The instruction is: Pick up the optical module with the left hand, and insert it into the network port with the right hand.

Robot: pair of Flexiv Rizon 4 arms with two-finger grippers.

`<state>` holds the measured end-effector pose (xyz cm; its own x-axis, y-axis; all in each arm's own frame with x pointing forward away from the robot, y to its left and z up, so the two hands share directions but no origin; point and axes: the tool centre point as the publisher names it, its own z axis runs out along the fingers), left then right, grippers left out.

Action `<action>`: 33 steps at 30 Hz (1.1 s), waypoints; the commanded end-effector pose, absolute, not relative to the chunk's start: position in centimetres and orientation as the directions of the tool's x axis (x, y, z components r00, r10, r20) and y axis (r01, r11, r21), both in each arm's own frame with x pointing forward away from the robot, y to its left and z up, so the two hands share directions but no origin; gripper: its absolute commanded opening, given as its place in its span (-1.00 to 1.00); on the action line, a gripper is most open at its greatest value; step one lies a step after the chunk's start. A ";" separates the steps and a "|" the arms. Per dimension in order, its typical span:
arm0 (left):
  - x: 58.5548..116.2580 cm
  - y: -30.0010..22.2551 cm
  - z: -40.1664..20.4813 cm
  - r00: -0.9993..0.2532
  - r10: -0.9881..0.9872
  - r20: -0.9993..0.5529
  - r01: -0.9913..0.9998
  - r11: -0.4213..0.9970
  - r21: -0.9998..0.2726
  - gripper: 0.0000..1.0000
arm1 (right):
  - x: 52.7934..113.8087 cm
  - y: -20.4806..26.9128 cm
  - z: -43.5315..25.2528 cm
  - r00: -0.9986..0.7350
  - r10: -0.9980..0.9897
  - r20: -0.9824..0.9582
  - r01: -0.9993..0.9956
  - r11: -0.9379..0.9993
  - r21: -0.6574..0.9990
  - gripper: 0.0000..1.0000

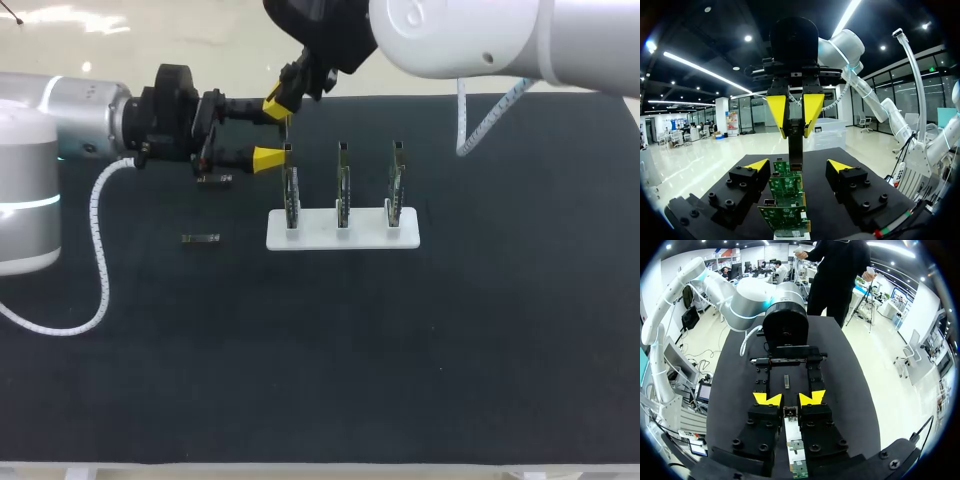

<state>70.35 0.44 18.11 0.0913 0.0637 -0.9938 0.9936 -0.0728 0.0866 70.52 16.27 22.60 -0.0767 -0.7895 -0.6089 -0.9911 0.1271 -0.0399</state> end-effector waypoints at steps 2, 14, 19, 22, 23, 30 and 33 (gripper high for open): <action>70.6 2.0 18.2 0.086 0.089 -0.992 0.994 -0.069 0.080 1.00 | 70.9 16.3 22.7 -0.076 -0.793 -0.605 -0.992 0.121 -0.035 -1.00; 71.2 8.1 17.2 0.085 0.285 -0.955 0.996 -0.052 0.073 1.00 | 71.4 16.3 22.6 -0.064 -0.798 -0.599 -0.994 0.106 -0.035 -1.00; 71.4 10.6 16.4 0.078 0.371 -0.925 0.997 -0.024 0.075 1.00 | 71.8 16.3 22.6 -0.055 -0.800 -0.597 -0.995 0.097 -0.038 -1.00; 71.4 11.9 16.1 0.079 0.402 -0.912 0.997 -0.017 0.079 1.00 | 72.0 16.4 22.5 -0.048 -0.799 -0.600 -0.995 0.089 -0.038 -1.00; 71.4 12.5 16.1 0.085 0.411 -0.908 0.996 -0.019 0.084 1.00 | 72.0 16.4 22.5 -0.046 -0.799 -0.600 -0.996 0.086 -0.038 -1.00; 71.3 15.4 16.6 0.091 0.442 -0.892 0.995 -0.008 0.098 1.00 | 72.3 16.7 22.3 -0.034 -0.799 -0.601 -0.996 0.074 -0.041 -1.00; 71.1 16.4 16.7 0.089 0.485 -0.870 0.995 -0.011 0.095 1.00 | 72.5 16.9 22.3 -0.036 -0.801 -0.598 -0.997 0.068 -0.031 -1.00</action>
<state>71.73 15.82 15.98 0.0913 0.4656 -0.8803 0.9953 -0.0137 0.0960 72.03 16.64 22.28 -0.0338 -0.7988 -0.6007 -0.9960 0.0767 -0.0460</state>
